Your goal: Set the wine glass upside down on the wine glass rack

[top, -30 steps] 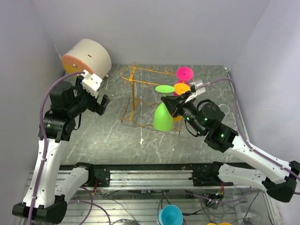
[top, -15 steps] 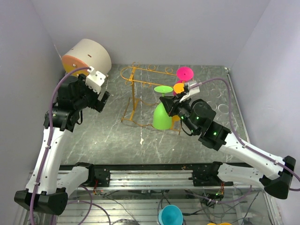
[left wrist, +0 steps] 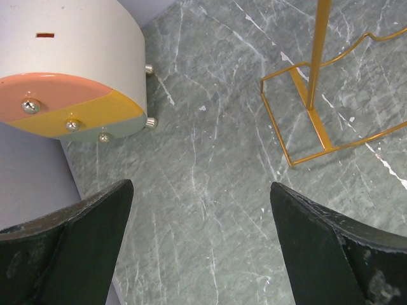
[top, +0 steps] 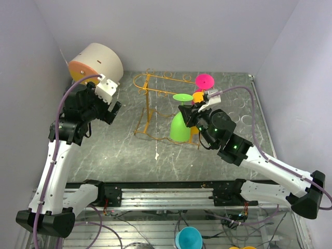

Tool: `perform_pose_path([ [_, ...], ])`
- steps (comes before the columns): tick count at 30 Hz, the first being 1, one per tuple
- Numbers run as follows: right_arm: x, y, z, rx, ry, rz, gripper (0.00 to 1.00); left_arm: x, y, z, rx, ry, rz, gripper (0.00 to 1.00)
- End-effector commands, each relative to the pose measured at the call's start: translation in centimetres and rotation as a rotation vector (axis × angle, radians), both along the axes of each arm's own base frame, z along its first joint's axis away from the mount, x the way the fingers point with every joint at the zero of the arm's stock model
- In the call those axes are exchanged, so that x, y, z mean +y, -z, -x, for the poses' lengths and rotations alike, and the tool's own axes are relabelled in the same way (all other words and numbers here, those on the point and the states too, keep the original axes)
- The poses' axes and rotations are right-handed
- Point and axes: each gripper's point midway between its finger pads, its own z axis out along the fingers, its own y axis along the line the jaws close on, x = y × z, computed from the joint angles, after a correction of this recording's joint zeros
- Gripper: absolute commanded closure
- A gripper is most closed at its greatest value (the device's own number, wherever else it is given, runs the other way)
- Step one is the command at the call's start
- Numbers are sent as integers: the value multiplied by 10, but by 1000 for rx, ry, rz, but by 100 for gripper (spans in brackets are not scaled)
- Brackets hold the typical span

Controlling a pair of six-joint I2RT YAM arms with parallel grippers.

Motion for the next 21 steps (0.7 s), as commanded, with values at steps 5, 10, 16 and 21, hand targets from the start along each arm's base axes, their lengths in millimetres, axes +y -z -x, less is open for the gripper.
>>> perform_pose_path([
  [5,-7,0,-6,-1,52,-7,100,4,-11,-2,-35,-22,-1,1],
  [10,-8,3,-9,0,71,-7,100,5,-10,-2,-36,-25,0,0],
  [16,-9,3,-14,-6,97,-18,100,4,-9,-2,-38,-22,1,0],
  [21,-4,6,-16,7,93,-7,86,4,-8,-2,-37,-19,2,0],
])
